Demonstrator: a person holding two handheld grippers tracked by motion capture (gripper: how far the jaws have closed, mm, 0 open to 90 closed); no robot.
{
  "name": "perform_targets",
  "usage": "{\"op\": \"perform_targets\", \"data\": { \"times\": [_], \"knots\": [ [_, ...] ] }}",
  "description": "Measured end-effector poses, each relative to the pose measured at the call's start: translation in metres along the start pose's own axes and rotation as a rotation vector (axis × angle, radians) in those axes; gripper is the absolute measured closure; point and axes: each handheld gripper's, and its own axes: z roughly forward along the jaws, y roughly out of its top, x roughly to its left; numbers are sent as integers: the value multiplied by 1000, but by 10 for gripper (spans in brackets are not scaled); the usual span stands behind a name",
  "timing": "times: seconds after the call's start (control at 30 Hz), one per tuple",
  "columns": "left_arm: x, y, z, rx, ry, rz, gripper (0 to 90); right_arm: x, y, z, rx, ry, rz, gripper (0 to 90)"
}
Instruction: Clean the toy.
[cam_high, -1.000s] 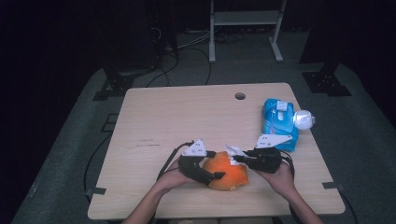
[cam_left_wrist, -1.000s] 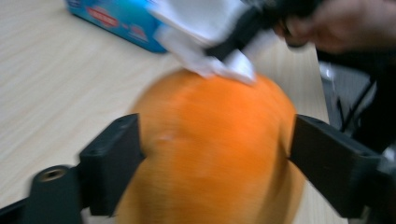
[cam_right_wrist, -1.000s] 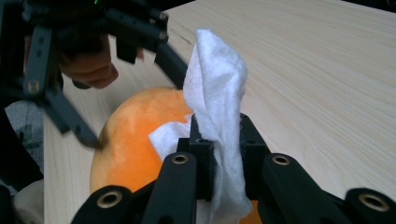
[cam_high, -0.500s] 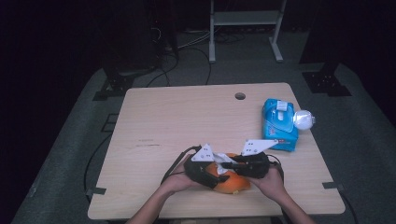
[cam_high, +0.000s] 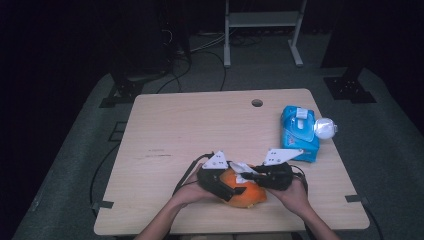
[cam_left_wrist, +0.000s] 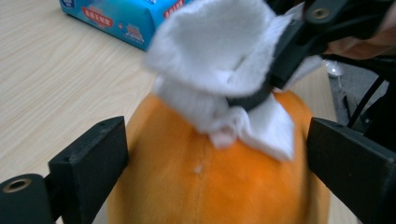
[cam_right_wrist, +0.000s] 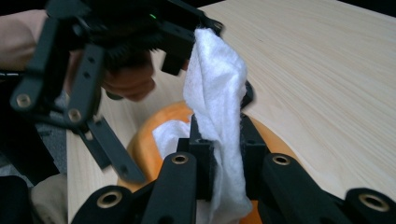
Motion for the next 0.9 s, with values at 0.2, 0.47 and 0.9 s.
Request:
{"op": "perform_targets", "data": {
  "times": [0.2,0.47,0.9],
  "knots": [
    [7,-3,-7,24,29,-18,271,-10,-3,-5,-7,-24,26,794],
    [31,-15,-22,4,44,-165,306,-30,-16,-19,-20,-41,115,794],
    [21,-12,-21,10,26,-108,318,-37,-19,-14,-13,-37,144,794]
  ]
}}
